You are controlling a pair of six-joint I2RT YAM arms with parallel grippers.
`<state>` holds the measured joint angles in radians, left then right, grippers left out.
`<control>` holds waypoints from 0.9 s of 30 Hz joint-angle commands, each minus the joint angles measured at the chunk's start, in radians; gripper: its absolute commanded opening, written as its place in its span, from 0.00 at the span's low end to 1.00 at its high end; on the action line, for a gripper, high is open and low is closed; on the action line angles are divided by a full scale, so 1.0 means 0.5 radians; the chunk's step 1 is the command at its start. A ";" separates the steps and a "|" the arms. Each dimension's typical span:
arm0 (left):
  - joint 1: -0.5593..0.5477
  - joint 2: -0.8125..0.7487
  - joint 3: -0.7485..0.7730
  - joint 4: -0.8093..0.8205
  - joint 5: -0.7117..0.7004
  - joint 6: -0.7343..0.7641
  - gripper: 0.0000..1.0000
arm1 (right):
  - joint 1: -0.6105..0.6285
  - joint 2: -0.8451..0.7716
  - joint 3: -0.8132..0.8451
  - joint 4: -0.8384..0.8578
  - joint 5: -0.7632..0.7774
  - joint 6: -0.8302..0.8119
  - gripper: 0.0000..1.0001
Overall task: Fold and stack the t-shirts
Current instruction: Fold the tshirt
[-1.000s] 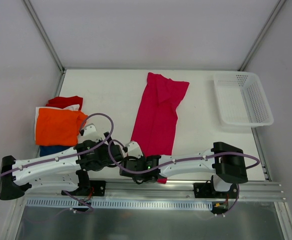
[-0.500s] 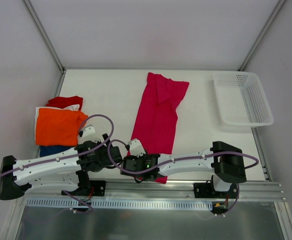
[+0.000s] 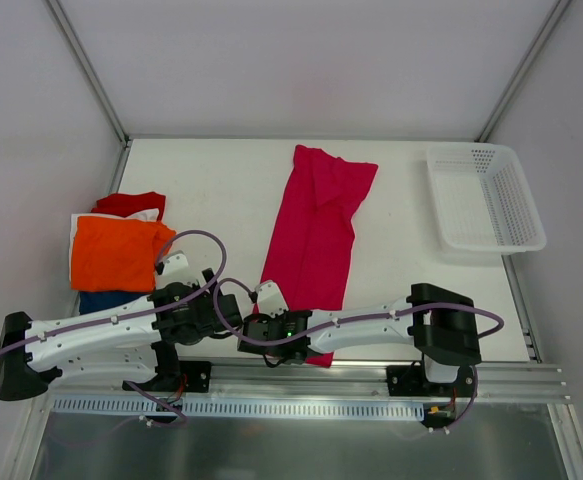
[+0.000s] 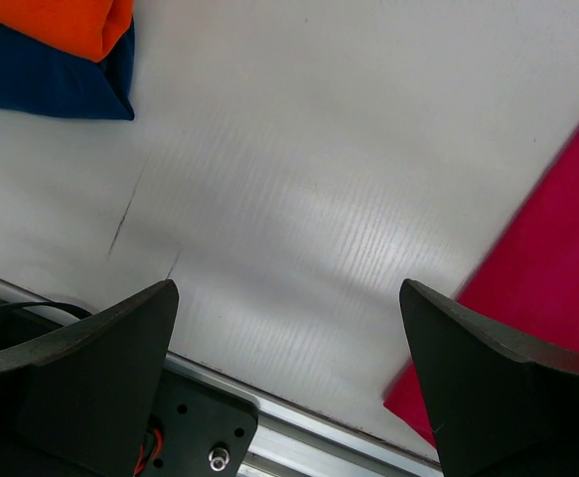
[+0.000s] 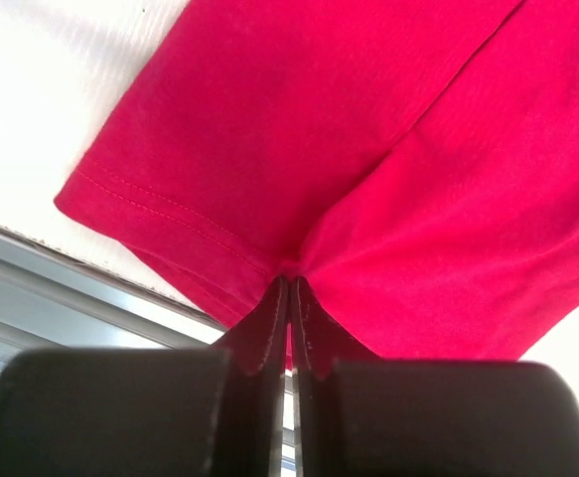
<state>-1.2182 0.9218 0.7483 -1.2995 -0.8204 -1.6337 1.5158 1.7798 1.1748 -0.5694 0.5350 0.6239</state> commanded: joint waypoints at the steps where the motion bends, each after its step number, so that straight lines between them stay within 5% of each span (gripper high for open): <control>1: -0.021 0.043 0.010 0.000 -0.016 -0.018 0.96 | 0.000 -0.010 0.031 0.037 -0.018 0.022 0.00; 27: -0.042 0.365 0.114 0.007 0.009 -0.031 0.98 | 0.110 -0.053 0.034 0.114 -0.171 0.047 0.01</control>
<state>-1.2232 1.0832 0.7788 -1.3052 -0.8124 -1.6344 1.5631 1.7477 1.1576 -0.6075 0.4877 0.6483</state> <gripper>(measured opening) 0.977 0.012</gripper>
